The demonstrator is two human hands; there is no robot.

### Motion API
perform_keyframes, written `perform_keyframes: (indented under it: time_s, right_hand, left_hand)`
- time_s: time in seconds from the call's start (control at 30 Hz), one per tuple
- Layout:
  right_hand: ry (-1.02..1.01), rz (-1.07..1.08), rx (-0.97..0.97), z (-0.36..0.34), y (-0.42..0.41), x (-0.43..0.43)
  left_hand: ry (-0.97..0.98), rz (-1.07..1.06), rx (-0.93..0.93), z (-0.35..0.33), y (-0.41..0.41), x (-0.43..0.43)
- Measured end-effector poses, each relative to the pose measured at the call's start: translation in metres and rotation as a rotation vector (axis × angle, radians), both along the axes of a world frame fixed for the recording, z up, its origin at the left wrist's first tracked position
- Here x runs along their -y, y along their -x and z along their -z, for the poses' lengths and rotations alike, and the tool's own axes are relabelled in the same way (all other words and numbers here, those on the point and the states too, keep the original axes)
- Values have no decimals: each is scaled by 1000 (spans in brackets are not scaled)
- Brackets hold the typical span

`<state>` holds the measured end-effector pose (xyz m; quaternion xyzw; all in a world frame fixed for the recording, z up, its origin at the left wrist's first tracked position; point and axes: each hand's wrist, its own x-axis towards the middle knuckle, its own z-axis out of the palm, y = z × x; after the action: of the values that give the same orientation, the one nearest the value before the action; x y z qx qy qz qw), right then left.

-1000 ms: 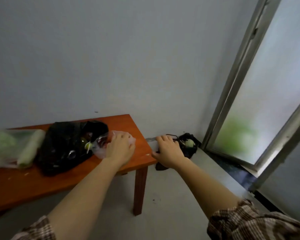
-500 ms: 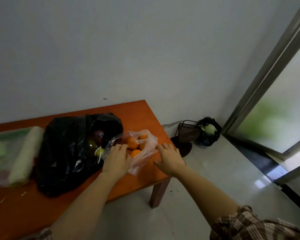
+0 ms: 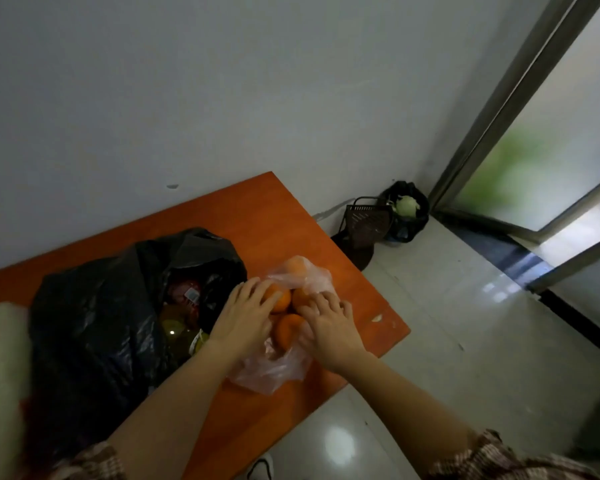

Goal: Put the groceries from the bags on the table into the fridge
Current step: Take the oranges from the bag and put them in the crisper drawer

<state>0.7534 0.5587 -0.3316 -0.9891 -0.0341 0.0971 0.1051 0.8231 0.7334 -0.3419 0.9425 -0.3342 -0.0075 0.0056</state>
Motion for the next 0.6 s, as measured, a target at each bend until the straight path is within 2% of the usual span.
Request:
perform_keyframes:
  time_s: [0.17,0.27,0.4,0.6]
  right_hand:
    - [-50,207,-73,15,-9,-19]
    - [4,274,-66,22,-14,-27]
    - [34,285,-116,27,-17,-30]
    - [140,231,-103,34,-14,-35]
  left_hand:
    - [23,147,-138,13,-37,-2]
    - [27,196,-231,22,-55,-1]
    - [11,233,-280,28,-66,3]
    - [-122,223,-224,31,-73,13]
